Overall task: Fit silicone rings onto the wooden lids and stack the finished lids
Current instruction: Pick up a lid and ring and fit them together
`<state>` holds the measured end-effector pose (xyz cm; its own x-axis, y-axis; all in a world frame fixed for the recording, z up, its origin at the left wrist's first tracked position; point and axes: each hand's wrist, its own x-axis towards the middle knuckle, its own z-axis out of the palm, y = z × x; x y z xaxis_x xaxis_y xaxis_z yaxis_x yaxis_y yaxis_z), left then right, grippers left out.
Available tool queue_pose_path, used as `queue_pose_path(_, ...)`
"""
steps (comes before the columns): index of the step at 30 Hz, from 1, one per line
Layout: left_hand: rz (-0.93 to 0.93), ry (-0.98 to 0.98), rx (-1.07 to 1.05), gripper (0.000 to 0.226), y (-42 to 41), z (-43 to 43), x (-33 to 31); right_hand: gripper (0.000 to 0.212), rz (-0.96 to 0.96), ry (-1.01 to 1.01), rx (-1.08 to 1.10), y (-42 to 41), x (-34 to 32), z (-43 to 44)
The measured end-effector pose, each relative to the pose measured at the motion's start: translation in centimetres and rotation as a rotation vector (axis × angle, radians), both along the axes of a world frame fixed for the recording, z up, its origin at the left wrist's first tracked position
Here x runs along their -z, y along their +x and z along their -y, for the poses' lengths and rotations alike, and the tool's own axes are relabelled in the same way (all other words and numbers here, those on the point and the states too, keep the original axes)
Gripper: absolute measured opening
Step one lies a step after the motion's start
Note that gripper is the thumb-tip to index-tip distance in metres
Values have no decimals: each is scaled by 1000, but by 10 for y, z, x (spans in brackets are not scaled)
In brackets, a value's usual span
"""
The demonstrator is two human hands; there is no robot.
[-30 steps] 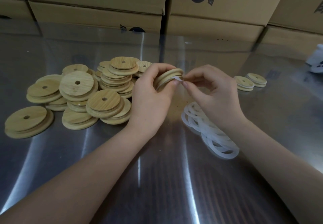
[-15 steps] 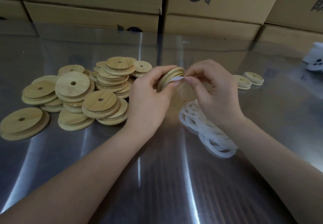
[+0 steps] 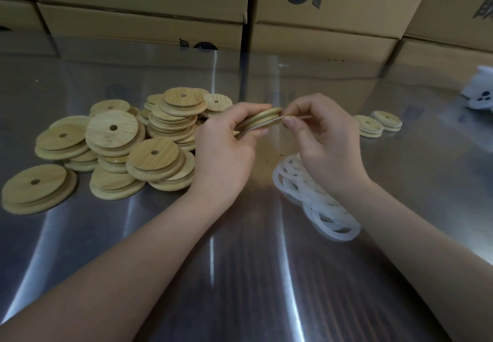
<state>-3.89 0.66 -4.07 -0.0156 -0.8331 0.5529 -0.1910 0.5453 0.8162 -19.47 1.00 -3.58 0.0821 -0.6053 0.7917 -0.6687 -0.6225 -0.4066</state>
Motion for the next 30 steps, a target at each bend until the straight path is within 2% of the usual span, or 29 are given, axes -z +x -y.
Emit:
queue_pose_path(15, -15, -6, 57, 25, 0, -2, 4, 3, -48, -17, -44, 0, -3, 0)
queue_pose_path(25, -171, 85, 138, 20, 0, -2, 1, 8, 10, 44, -129, -4, -5, 1)
queue_pose_path(30, -224, 112, 169, 26, 1, -2, 2, 3, 10, 26, -126, -8, -6, 2)
